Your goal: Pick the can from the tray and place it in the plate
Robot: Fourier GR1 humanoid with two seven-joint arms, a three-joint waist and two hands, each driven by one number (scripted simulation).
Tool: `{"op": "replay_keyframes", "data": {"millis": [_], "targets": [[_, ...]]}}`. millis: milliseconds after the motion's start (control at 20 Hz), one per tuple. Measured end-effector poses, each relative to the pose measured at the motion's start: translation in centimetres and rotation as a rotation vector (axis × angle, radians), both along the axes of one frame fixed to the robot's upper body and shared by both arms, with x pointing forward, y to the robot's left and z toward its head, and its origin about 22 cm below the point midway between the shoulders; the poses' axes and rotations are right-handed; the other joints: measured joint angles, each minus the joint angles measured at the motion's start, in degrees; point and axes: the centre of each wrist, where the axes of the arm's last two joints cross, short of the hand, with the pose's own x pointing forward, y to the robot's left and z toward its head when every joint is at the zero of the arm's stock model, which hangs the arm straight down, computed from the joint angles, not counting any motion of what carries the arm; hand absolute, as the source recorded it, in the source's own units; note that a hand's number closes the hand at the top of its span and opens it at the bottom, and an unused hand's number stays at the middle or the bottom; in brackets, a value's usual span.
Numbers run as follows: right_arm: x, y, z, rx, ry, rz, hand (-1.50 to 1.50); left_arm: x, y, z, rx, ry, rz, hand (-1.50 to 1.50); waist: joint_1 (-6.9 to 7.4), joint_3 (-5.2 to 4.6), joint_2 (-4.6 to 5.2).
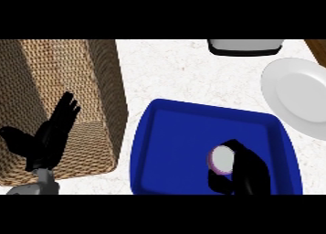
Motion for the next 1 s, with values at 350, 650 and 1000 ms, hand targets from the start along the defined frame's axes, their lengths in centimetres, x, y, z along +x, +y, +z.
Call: {"op": "replay_keyframes", "data": {"millis": [350,650,1000], "targets": [[1.4,-0.2,0.4,-0.091,-0.048,-0.009,1.5,-0.1,0.2,-0.2,0.013,0.014,0.005,0.0,-0.19,0.16,-0.03],[7.7,-3.0,2.2,-0.167,-0.148,-0.258,1.5,0.2,-0.6,0.8,0.014,-0.044,-0.029,0.0,1.87,0.07,2.38],[13.4,-7.1,7.0,-0.353,-0.361,-0.493,1.5,0.8,-1.6,1.4,0.023,-0.074,-0.076,0.0,4.41,-0.22,3.85]]}}
